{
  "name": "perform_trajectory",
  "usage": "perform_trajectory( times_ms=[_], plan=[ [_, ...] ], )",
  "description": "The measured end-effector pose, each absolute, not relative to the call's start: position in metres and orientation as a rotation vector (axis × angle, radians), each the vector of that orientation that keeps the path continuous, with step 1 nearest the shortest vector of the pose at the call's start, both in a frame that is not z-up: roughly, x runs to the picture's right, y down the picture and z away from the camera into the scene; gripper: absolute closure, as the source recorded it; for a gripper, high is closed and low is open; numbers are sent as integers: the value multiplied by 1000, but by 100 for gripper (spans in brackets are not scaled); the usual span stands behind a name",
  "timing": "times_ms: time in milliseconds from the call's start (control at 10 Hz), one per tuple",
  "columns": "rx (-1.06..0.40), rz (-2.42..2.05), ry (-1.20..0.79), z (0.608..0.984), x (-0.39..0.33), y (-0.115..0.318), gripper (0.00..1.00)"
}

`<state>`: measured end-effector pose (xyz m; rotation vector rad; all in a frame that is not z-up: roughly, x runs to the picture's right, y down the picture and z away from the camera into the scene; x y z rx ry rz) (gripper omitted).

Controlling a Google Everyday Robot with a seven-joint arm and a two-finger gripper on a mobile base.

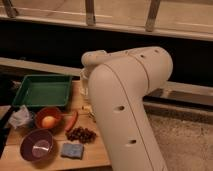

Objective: Place fork in paper cup

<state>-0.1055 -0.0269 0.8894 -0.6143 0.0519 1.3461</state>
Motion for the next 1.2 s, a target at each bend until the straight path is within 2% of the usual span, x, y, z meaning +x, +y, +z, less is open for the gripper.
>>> perform_trajectory(
  times_ms=[600,1200],
  plan=[
    [-578,1364,31,880,-96,-41,40],
    [-411,1417,-121,838,-83,-108,40]
  ],
)
